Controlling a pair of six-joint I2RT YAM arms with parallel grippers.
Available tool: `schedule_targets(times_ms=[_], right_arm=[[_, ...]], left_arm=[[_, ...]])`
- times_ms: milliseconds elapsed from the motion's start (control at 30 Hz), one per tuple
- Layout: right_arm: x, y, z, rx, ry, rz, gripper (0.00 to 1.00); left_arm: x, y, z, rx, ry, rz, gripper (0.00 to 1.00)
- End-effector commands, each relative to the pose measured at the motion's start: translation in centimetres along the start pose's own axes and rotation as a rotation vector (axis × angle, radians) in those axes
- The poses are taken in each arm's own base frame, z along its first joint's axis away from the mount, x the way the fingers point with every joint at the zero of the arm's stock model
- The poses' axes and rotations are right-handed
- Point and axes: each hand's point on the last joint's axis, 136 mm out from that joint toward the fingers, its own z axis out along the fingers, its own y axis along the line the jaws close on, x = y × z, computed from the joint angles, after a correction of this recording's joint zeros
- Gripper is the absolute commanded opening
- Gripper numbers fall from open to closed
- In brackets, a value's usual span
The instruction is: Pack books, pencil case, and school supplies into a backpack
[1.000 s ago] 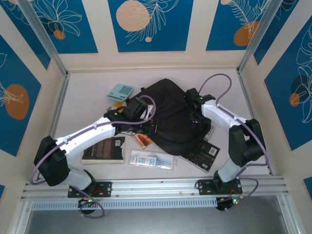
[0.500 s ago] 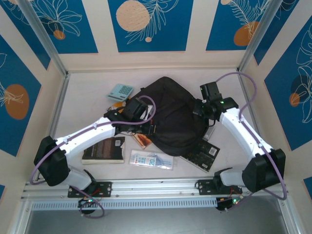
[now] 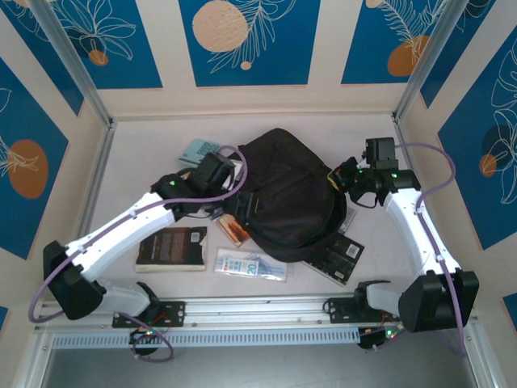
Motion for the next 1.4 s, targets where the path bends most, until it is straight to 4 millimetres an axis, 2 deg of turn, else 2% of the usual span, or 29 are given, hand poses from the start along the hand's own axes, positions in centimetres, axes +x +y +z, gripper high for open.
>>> schedule_targets(times_ms=[0, 33, 133, 300, 400, 500, 633, 700, 767, 967, 1000, 1100, 1200, 1367], right_arm=[[0.3, 2.1, -1.4, -0.146, 0.046, 0.180, 0.00], [0.2, 2.2, -1.4, -0.160, 0.055, 0.209, 0.00], [0.1, 2.4, -1.2, -0.175, 0.071, 0.247, 0.00], [0.0, 2.5, -1.4, -0.187, 0.073, 0.255, 0.00], [-0.1, 2.4, -1.5, -0.192, 0.073, 0.261, 0.00], [-0.2, 2.2, -1.6, -0.196, 0.076, 0.265, 0.00], [-0.1, 2.1, -1.7, -0.203, 0.081, 0.263, 0.00], [-0.1, 2.0, -1.7, -0.205, 0.081, 0.263, 0.00], [0.0, 1.9, -1.7, -0.207, 0.083, 0.262, 0.00], [-0.1, 2.4, -2.7, -0.228, 0.051, 0.215, 0.01], [-0.1, 2.5, -3.1, -0.234, 0.037, 0.202, 0.06], [-0.3, 2.7, -4.3, -0.241, -0.014, 0.153, 0.22], [-0.6, 2.5, -5.4, -0.221, -0.075, 0.085, 0.33], [-0.4, 1.4, -6.2, -0.175, -0.150, -0.010, 0.42]], left_arm=[[-1.0, -1.1, -3.5, 0.012, -0.048, 0.133, 0.95], [-1.1, -2.5, -3.7, 0.054, -0.054, 0.173, 0.99], [-1.2, -6.6, -3.6, 0.129, -0.049, 0.291, 1.00], [-0.5, -13.2, -1.1, 0.137, -0.009, 0.506, 1.00], [-0.4, -15.5, 0.9, 0.088, 0.016, 0.593, 1.00], [-0.4, -16.9, 2.7, 0.040, 0.034, 0.639, 1.00], [-1.3, -17.0, 3.9, -0.033, 0.010, 0.642, 0.98], [-2.0, -16.7, 4.3, -0.071, -0.012, 0.646, 0.90], [-2.6, -16.7, 4.3, -0.087, -0.030, 0.648, 0.74], [-4.0, -16.8, 4.7, -0.034, -0.032, 0.610, 0.06], [-4.2, -16.7, 4.8, -0.015, -0.024, 0.588, 0.00], [-4.9, -16.2, 4.5, 0.044, -0.021, 0.531, 0.00], [-6.0, -15.5, 3.9, 0.085, -0.042, 0.473, 0.00], [-7.0, -14.4, 3.8, 0.164, -0.034, 0.382, 0.00]])
